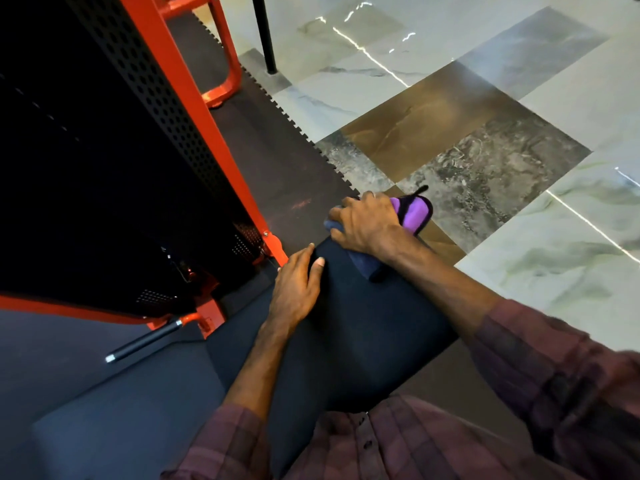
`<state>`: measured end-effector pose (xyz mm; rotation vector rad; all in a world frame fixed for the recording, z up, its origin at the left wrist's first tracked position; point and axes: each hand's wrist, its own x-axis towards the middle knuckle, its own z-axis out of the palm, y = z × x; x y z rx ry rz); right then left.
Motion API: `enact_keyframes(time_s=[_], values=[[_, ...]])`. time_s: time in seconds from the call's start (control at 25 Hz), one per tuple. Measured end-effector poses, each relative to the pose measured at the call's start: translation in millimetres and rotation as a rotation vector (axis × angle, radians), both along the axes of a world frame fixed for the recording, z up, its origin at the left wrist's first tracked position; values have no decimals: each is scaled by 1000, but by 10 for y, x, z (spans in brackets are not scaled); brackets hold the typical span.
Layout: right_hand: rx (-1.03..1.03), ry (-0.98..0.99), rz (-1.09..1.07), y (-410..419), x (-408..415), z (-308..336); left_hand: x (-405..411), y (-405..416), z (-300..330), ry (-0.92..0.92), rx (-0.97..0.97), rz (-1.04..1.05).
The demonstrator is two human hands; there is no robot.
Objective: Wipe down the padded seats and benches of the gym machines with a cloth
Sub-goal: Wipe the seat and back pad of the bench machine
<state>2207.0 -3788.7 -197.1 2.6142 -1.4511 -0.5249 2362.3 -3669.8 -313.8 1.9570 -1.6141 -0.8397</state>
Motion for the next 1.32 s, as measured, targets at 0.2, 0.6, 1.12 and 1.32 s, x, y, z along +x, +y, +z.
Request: enact_keyframes(time_s=[0.2,0.6,1.12,1.32], values=[[113,-98,-46,-100,156,23,-167,-118,51,-15,-86,-51],[160,-733,-254,377,-983,-240,-451,-254,221,-3,-161,-98],[166,-953,-416,1053,-1616,-380,-846,-261,531,-199,-293,-326],[229,-986,-476,700,-1495,-373,-1029,-364,634,-295,-302,-424]])
